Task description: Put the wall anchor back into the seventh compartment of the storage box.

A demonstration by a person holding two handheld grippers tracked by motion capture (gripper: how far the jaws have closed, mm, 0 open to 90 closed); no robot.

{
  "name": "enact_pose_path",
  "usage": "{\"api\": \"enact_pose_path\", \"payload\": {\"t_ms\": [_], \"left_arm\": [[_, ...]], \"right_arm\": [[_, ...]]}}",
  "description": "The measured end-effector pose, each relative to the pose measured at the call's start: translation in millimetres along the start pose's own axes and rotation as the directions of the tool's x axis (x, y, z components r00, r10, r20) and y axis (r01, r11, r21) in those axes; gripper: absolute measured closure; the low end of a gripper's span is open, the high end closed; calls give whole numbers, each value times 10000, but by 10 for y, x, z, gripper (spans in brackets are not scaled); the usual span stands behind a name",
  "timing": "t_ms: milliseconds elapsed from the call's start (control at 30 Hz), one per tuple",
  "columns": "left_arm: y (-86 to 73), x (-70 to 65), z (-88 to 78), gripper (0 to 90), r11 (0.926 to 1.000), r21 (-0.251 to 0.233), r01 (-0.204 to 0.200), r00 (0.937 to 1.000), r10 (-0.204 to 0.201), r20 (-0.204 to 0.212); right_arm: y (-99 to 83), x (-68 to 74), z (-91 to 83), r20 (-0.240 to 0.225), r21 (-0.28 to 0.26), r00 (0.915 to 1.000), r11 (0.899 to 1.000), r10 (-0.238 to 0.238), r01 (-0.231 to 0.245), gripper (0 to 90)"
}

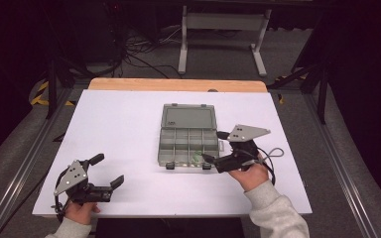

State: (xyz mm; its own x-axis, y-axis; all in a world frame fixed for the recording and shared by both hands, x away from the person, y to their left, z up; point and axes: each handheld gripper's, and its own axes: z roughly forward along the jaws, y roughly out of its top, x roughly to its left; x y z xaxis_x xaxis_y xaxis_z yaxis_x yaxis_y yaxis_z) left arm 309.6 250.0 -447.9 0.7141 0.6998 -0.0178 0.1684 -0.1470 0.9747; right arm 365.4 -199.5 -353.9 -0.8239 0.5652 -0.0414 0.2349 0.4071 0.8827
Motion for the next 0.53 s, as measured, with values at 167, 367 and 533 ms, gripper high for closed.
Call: {"api": "enact_pose_path", "payload": {"t_ms": [167, 367, 533], "left_arm": [[18, 29, -38, 5, 9999, -90, 73, 9999, -74, -77], [52, 38, -69, 4, 9998, -200, -43, 9999, 40, -122], [61, 27, -63, 4, 9997, -209, -112, 9999, 109, -120]], "right_arm": [[-241, -21, -219, -14, -1039, 9998, 9943, 218, -218, 36], [-646, -41, -380, 234, -1731, 9982, 9836, 551, -503, 9], [-984, -77, -461, 630, -2440, 9954, 9682, 719, -545, 1]]}}
